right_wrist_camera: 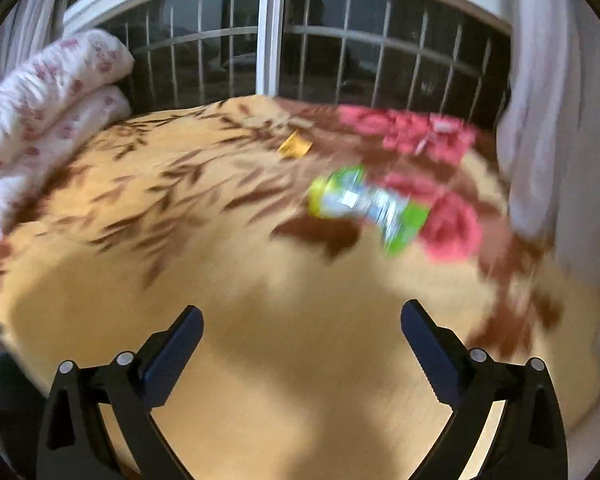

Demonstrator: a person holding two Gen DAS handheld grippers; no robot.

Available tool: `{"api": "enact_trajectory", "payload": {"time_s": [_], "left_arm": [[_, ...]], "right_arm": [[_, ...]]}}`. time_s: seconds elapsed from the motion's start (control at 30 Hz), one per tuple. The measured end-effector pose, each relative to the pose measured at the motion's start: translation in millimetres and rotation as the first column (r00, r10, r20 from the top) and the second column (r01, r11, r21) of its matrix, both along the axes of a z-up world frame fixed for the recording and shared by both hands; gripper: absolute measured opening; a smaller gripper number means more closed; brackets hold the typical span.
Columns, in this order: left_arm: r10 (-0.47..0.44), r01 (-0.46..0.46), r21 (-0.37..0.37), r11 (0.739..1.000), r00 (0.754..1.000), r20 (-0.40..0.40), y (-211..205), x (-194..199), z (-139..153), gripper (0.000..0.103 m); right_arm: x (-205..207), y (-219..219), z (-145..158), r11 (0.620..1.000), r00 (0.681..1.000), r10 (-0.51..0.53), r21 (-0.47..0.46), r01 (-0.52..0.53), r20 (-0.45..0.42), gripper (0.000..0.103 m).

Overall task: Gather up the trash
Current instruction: 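Move both tools back up toward the last trash on the bed, then grasp the yellow plastic piece with the left gripper while the right gripper grasps the green snack wrapper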

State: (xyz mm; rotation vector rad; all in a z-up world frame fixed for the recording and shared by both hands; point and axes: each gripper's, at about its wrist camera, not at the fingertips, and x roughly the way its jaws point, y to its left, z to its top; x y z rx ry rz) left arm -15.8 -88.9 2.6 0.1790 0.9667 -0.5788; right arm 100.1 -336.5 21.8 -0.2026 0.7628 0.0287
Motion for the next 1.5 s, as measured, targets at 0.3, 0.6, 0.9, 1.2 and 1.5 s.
{"api": "enact_trajectory", "payload": {"time_s": [0.3, 0.6, 0.9, 1.2, 1.5], "left_arm": [[0.023, -0.023, -0.026, 0.999, 1.000, 0.011, -9, 61, 10, 0.093], [0.003, -0.002, -0.019, 1.000, 1.000, 0.021, -31, 135, 17, 0.093], [0.027, -0.024, -0.071, 0.997, 0.999, 0.043, -75, 248, 15, 0.092], [0.079, -0.077, -0.028, 0.997, 0.995, 0.068, -144, 361, -9, 0.092], [0.190, -0.192, -0.082, 0.978, 0.981, -0.041, -165, 432, -39, 0.091]], "right_arm": [[123, -18, -25, 0.987, 0.994, 0.065, -0.138, -0.077, -0.091, 0.097], [168, -25, -64, 0.957, 0.948, 0.159, -0.192, -0.216, -0.275, 0.068], [114, -62, -8, 0.999, 0.996, 0.044, 0.011, -0.043, -0.073, 0.037], [44, -73, 28, 0.993, 0.999, 0.045, 0.110, -0.047, 0.023, 0.038], [12, -77, 31, 0.992, 0.998, 0.064, 0.110, -0.066, 0.019, 0.039]]}}
